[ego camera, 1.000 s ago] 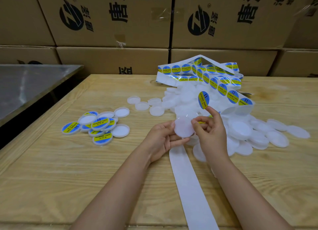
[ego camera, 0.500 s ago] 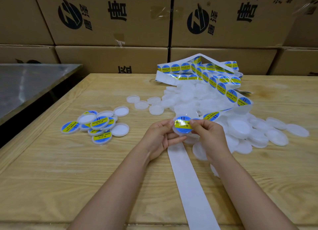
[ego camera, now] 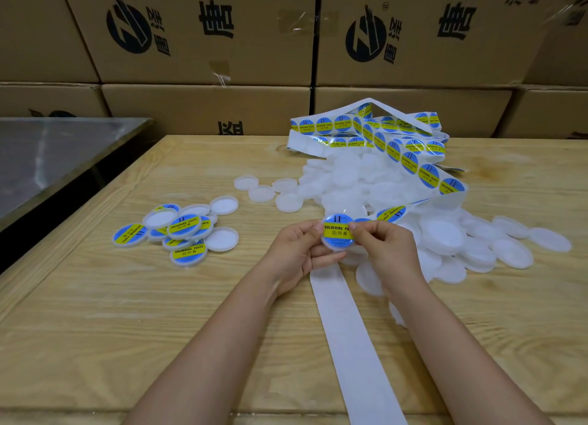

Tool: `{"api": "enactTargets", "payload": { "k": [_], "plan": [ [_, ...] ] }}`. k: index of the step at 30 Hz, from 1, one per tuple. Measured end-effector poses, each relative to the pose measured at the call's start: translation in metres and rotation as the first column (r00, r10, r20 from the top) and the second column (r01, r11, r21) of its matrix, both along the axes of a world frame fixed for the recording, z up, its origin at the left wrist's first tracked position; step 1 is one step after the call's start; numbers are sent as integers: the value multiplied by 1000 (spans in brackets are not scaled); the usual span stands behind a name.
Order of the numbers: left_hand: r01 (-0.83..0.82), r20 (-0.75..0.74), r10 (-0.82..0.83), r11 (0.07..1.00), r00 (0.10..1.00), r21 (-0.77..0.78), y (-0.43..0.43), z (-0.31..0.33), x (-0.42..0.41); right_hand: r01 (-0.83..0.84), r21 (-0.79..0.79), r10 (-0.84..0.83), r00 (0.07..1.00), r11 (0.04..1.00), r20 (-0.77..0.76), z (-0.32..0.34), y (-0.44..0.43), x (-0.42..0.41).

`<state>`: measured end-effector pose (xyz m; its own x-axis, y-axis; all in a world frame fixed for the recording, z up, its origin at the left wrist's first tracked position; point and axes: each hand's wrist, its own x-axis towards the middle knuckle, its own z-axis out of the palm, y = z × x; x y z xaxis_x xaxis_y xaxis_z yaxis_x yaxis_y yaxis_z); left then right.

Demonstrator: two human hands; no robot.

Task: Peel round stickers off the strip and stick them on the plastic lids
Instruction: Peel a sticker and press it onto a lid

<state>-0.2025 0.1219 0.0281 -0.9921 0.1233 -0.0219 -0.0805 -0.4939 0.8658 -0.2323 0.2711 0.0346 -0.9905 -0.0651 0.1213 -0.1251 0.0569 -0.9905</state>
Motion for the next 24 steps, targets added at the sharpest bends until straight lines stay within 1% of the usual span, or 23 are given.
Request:
{"api": "enactTargets", "payload": {
  "k": [5, 8, 11, 13, 16, 21, 23, 24],
  "plan": [
    [-36, -34, 35, 998, 999, -54, 2, -2, 0, 20, 25, -19, 1000, 999, -15, 0, -1, 0],
    [-66, -48, 62, 995, 997, -76, 4, -3, -1, 63, 111, -55, 996, 992, -71, -1, -3, 1],
    [-99, -47, 95, 991, 994, -88, 6, -4, -1, 161, 248, -107, 969, 955, -221, -2, -6, 7],
    [-115, -43, 112, 990, 993, -86, 8, -5, -1, 218, 324, -107, 938, 920, -329, -3, -8, 10],
    [-125, -24, 124, 990, 992, -67, 9, -5, -1, 295, 398, -95, 888, 868, -450, -4, -10, 11],
    [-126, -2, 126, 992, 992, -13, 10, -3, -2, 373, 412, -98, 829, 831, -551, -6, -13, 12],
    [-119, -9, 119, 993, 993, 8, 10, -2, -1, 359, 394, -105, 836, 846, -538, -6, -13, 12],
    [-115, -10, 115, 993, 993, 14, 10, -2, 0, 331, 368, -118, 860, 869, -496, -6, -13, 12]
  ]
}}
